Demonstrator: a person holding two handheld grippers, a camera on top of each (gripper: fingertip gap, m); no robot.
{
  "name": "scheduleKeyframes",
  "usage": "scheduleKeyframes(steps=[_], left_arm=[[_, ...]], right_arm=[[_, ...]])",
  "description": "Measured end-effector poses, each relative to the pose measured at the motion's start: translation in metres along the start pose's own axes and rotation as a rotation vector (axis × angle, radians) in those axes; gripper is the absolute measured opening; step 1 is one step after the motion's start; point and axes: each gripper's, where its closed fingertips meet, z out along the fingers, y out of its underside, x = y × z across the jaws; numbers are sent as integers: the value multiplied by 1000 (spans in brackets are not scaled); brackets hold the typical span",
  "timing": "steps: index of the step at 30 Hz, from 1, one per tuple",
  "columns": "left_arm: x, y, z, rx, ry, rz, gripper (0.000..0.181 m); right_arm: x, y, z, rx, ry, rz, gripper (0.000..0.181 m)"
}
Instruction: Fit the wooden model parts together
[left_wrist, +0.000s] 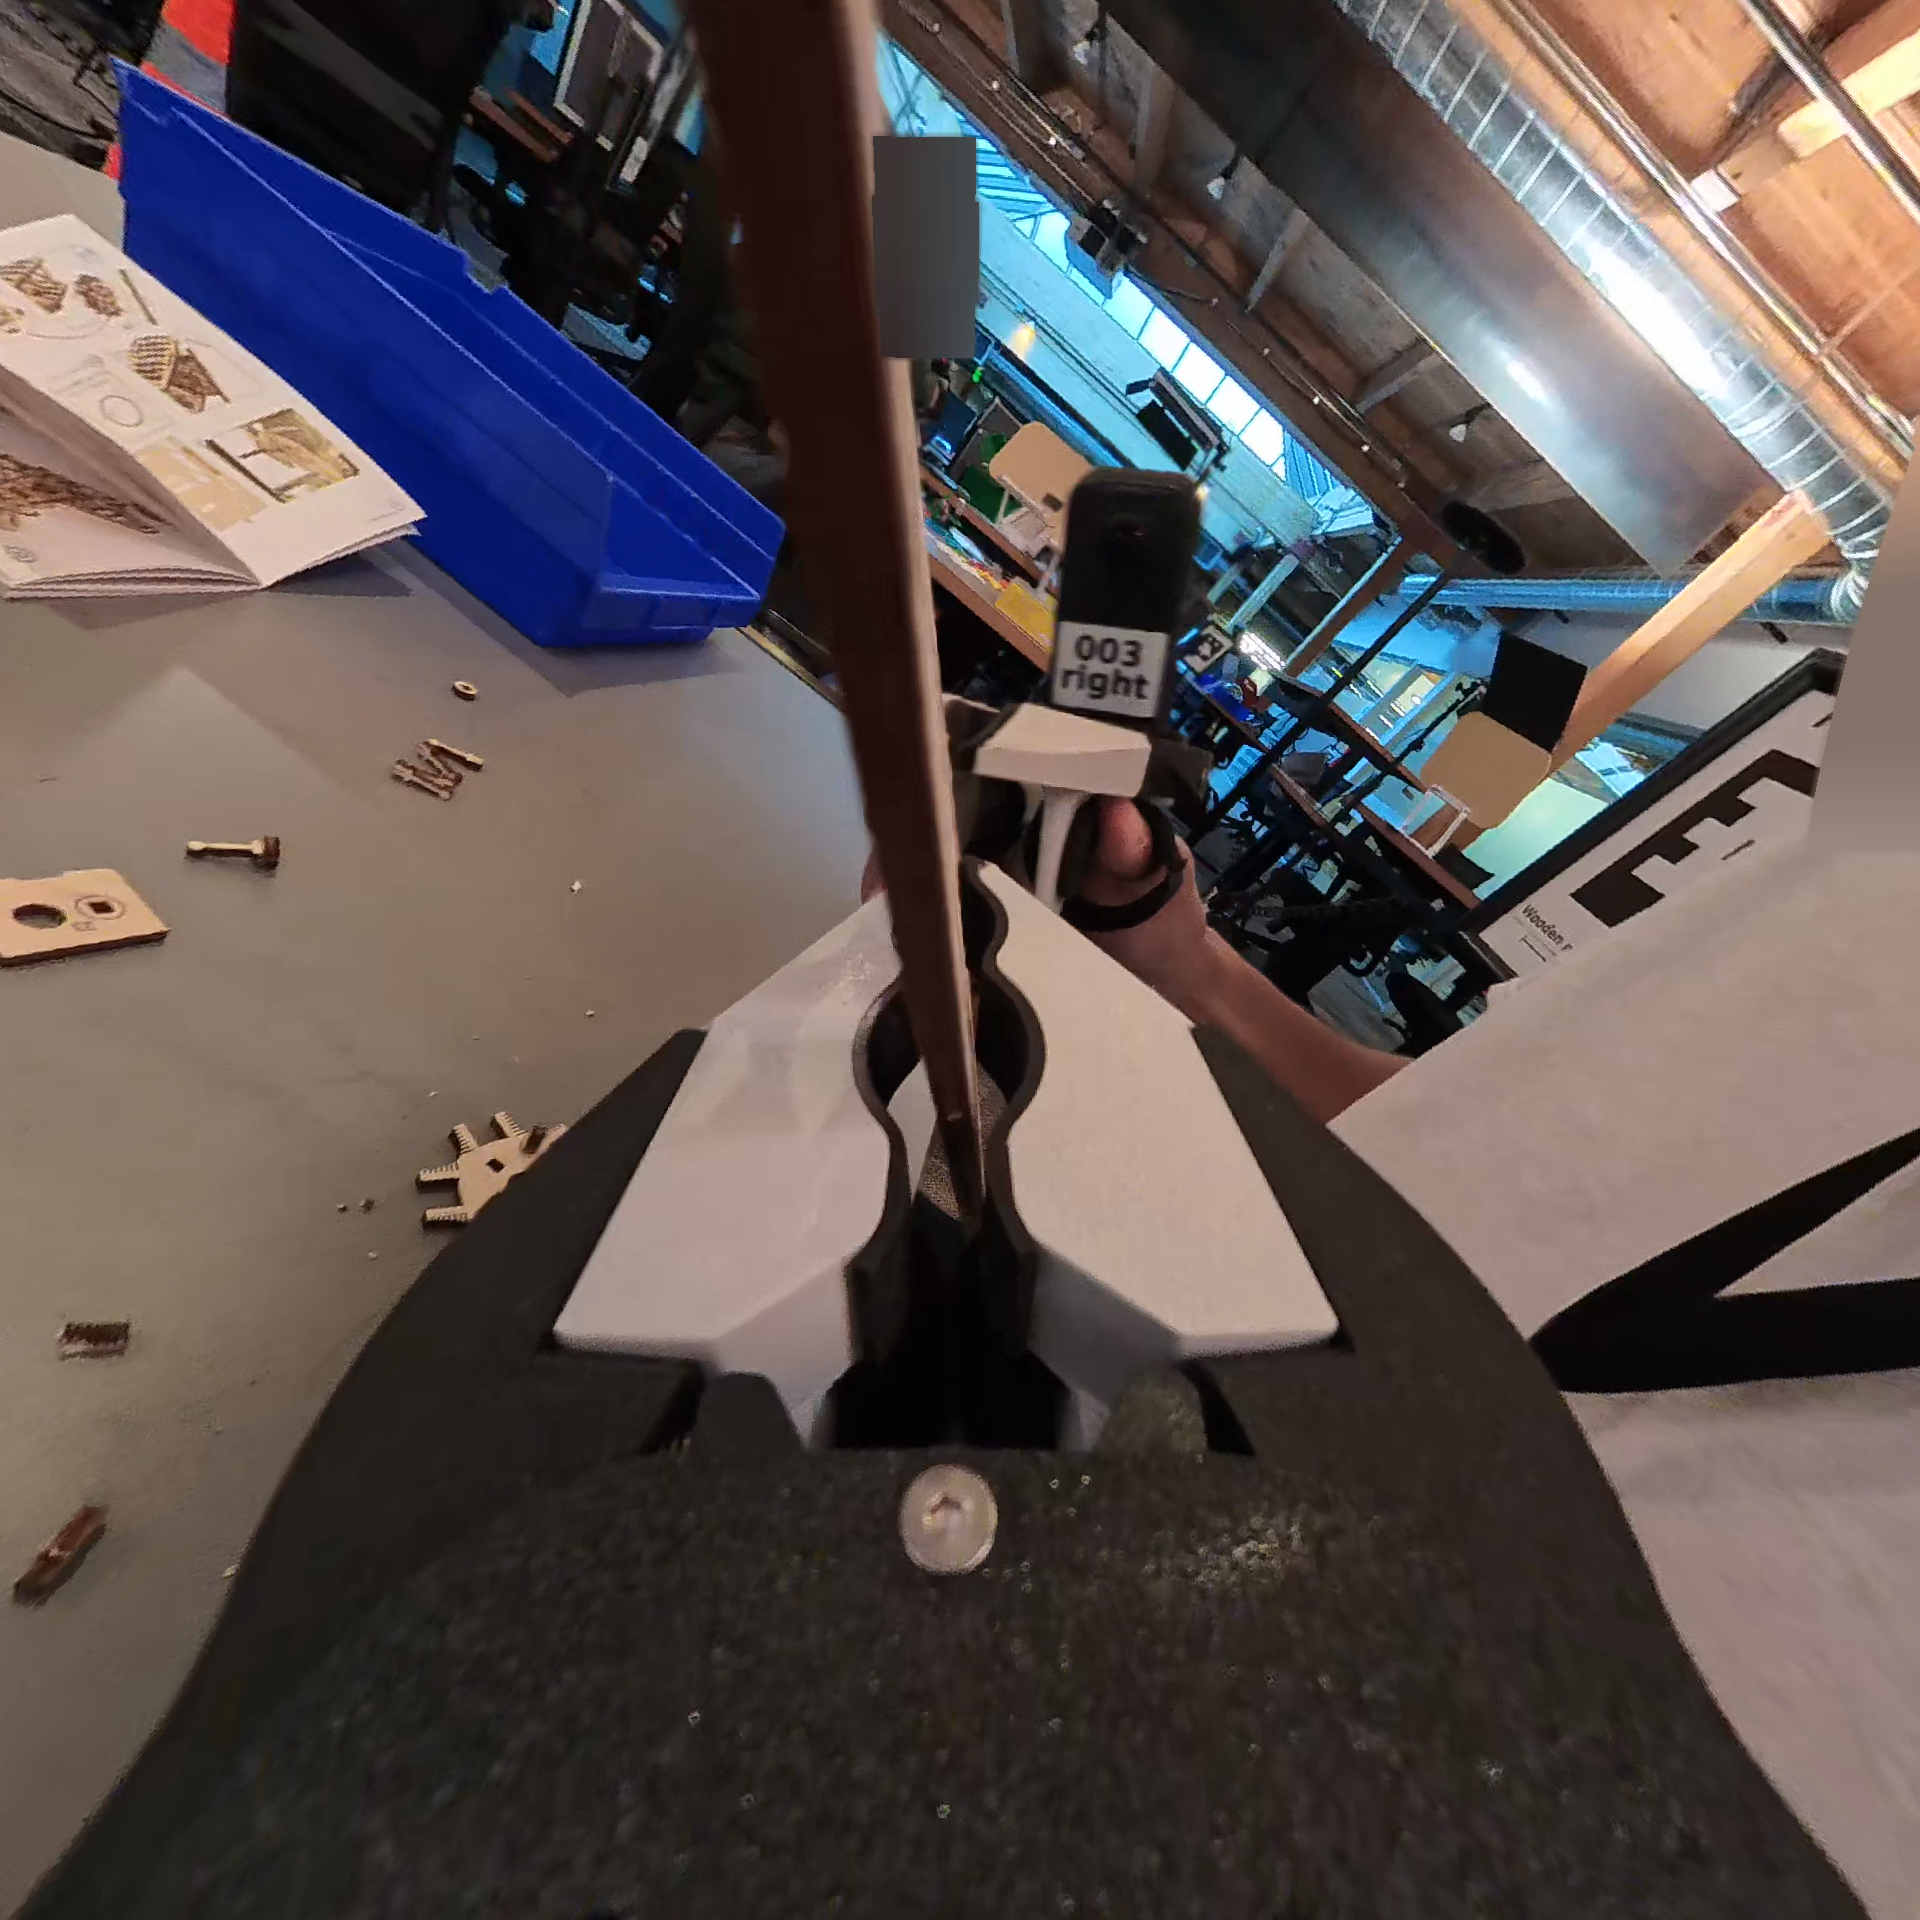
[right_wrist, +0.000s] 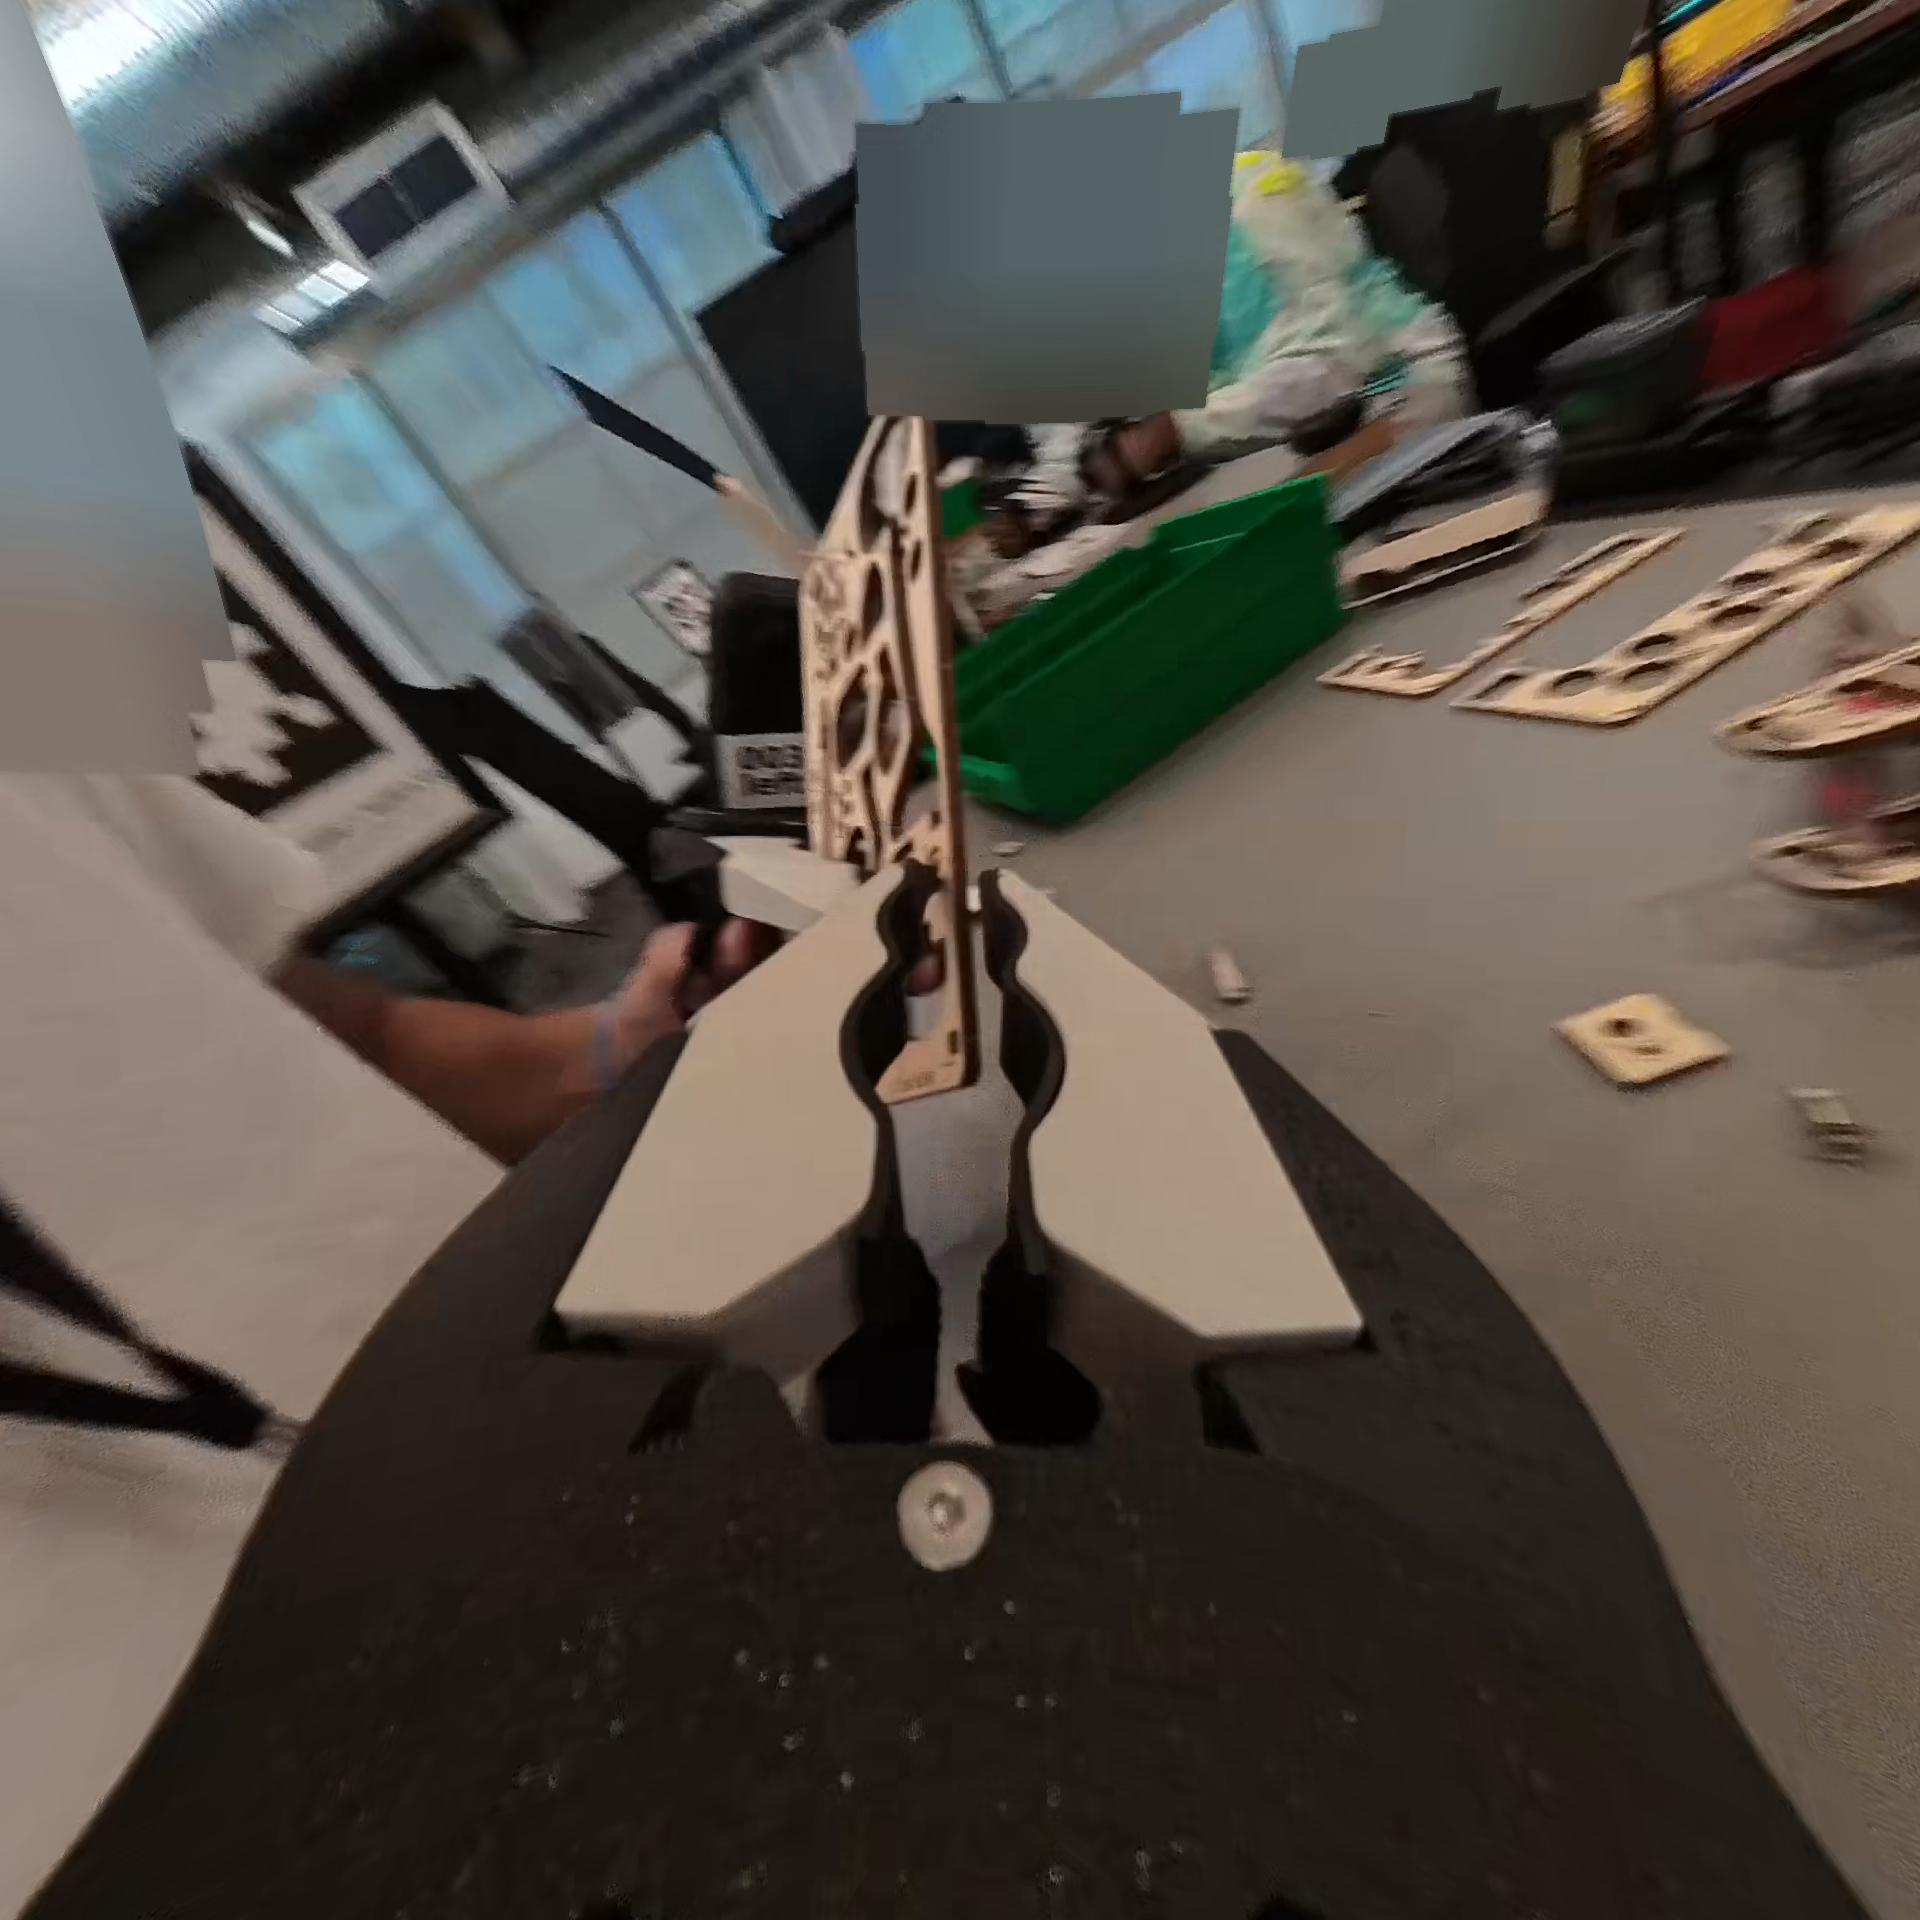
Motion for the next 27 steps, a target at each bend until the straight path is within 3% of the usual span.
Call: scheduleKeyframes(steps=[3,8,15,23,27], left_arm=[[4,0,1,2,12,4,1],[4,1,2,-3,5,9,1],[1,3,2,-43,-154,235,1],[-15,8,3,-76,-272,295,0],[-9,10,4,-75,-120,156,0]], right_arm=[[-6,1,2,15,-83,131,8],[-5,0,2,19,-72,177,4],[0,3,3,-17,27,63,5],[16,12,4,-79,210,-114,7],[8,10,1,-41,31,60,6]])
